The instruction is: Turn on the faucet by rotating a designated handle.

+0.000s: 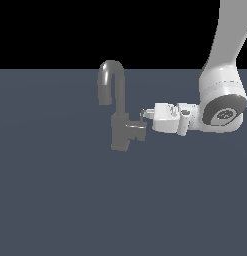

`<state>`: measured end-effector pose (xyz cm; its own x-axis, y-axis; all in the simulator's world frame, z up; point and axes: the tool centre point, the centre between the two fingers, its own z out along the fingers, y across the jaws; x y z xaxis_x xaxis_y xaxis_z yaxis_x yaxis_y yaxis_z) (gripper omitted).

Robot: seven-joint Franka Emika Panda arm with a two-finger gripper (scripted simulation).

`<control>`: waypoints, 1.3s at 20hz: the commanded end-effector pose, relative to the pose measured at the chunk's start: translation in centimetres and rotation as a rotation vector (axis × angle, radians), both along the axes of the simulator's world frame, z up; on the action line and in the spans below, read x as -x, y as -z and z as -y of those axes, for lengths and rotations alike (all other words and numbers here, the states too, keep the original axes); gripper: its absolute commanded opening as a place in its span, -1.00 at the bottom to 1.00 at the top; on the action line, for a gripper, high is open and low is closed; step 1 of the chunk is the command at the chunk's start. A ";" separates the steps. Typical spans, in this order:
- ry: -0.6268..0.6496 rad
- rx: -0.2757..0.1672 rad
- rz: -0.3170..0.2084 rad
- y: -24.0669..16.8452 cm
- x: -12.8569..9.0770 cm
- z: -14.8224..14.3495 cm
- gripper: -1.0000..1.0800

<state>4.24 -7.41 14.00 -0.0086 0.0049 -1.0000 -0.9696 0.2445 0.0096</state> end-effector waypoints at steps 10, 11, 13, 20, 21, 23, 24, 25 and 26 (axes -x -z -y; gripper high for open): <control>-0.004 0.004 0.005 -0.2 -0.1 0.0 -1.00; -0.004 0.004 0.005 -0.3 0.2 -0.1 -1.00; -0.004 0.004 0.005 -0.4 0.8 -0.2 -1.00; -0.004 0.004 0.005 -0.9 2.7 -0.7 -1.00; -0.004 0.004 0.005 -1.0 3.0 -0.8 -1.00; -0.004 0.004 0.005 -1.2 3.6 -0.9 -1.00; -0.004 0.004 0.005 -1.2 3.9 -1.0 -1.00; -0.004 0.004 0.005 -1.3 4.2 -1.1 -1.00; -0.004 0.004 0.005 -1.4 4.5 -1.2 -1.00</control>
<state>0.71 -6.47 15.37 0.0048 -0.0060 -1.0000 -0.9690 0.2471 -0.0061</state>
